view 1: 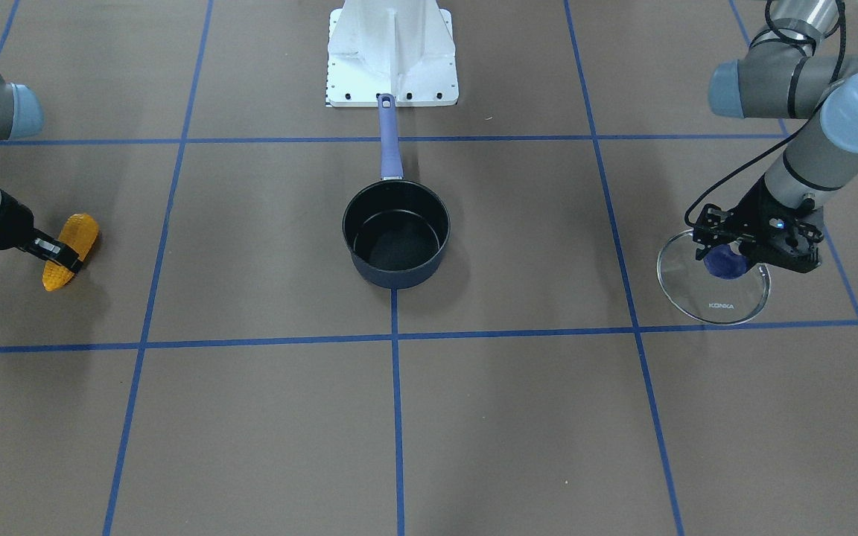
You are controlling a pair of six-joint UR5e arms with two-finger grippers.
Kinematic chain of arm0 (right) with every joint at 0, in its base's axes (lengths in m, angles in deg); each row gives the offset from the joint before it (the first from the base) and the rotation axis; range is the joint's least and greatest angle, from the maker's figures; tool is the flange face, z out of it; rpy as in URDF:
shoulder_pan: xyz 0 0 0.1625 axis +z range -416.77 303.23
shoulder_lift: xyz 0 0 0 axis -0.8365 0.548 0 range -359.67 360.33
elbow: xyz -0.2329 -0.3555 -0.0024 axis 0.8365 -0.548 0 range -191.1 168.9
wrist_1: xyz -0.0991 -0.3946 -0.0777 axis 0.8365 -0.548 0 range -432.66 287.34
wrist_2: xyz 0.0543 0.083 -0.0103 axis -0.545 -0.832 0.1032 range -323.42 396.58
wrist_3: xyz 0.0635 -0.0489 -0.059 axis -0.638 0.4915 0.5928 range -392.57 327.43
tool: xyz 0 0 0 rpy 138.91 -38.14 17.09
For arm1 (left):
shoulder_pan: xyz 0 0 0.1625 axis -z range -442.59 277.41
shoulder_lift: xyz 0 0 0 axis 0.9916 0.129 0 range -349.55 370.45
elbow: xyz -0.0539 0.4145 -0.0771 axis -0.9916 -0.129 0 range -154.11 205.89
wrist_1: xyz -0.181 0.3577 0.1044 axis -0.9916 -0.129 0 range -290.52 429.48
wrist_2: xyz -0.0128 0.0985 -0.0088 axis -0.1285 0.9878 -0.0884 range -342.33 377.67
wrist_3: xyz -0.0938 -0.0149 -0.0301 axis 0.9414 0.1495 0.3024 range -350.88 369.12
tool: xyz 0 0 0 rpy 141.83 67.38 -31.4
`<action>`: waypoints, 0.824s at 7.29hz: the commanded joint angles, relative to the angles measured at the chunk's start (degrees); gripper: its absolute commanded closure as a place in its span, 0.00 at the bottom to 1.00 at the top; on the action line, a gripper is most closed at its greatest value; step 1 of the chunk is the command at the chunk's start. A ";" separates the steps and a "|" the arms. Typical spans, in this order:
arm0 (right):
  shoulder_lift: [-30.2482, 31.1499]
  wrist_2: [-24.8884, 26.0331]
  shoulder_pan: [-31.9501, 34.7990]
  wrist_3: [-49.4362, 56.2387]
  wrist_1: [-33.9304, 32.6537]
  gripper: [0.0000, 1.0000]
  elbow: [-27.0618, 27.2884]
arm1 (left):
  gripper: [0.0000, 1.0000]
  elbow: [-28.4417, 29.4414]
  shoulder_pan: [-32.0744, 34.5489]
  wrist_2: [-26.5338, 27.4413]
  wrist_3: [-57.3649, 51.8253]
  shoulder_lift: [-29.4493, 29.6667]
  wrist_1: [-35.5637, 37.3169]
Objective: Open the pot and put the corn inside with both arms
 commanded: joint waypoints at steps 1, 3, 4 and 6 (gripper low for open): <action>0.13 -1.56 0.48 -0.02 -0.19 0.93 3.17 | 0.41 1.37 0.01 0.01 -0.57 0.00 -0.26; -1.88 -7.45 5.65 -0.29 -6.66 0.93 8.54 | 0.41 3.92 0.01 -0.08 -0.66 -0.09 -4.11; -4.59 -7.21 5.67 -0.64 -12.09 0.93 10.48 | 0.41 5.50 -0.08 -0.08 -0.66 -1.13 -6.66; -10.22 -6.50 5.67 -3.08 -18.54 0.93 11.82 | 0.41 6.65 -0.08 -2.00 -0.92 -2.63 -9.48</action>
